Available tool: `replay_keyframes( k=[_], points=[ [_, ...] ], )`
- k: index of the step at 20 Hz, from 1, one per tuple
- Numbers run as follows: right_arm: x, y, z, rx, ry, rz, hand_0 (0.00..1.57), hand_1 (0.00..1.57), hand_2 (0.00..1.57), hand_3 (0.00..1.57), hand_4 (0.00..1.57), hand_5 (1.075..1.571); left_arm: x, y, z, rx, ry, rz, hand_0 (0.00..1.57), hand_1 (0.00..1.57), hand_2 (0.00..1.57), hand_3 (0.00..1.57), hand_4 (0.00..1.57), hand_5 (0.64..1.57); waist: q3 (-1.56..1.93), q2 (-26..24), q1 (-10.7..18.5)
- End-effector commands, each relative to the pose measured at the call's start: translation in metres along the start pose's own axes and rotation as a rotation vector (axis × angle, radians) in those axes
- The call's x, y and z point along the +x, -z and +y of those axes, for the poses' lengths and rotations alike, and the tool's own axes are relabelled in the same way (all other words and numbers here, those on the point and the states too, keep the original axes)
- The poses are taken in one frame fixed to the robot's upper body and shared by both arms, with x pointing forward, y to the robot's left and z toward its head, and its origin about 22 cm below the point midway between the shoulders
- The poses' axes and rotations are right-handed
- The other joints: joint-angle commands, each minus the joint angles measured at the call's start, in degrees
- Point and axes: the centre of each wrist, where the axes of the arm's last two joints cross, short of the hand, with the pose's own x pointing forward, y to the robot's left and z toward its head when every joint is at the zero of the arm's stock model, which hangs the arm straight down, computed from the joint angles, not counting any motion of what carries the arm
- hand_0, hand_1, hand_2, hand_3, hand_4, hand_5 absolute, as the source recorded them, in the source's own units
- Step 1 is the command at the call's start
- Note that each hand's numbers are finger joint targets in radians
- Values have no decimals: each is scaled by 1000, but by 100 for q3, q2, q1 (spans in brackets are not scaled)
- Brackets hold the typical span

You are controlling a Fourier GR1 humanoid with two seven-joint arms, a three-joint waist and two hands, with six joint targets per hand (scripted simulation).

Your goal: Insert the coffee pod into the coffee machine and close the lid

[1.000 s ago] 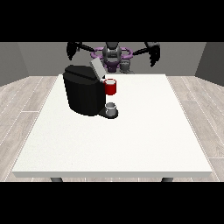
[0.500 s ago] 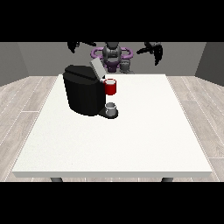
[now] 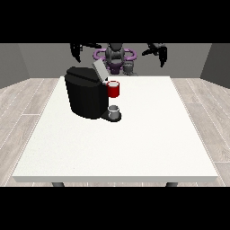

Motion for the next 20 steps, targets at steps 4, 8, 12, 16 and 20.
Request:
replay_keyframes(
  k=[4,8,12,16,20],
  points=[
    [-4,10,8,12,53,33,0,0,0,0,65,1571,18,-22,16,16,13,-55,0,0,0,0,323,1571,-1,388,2],
    [-8,13,25,34,12,-24,0,0,0,0,0,1571,36,-25,18,55,19,-103,0,0,0,0,354,1571,-1,693,-78],
    [19,29,31,110,7,-39,0,0,0,0,0,1571,38,-30,-2,51,19,-123,0,0,0,0,338,1571,-1,858,-120],
    [33,37,38,113,-4,-66,0,0,0,0,0,1571,45,-46,32,72,54,-145,0,0,0,0,374,1571,-2,1024,-86],
    [33,38,51,170,-29,-76,0,0,0,0,73,1571,35,-57,22,125,50,-132,0,0,0,0,368,1571,-2,1101,-310]
  ],
)
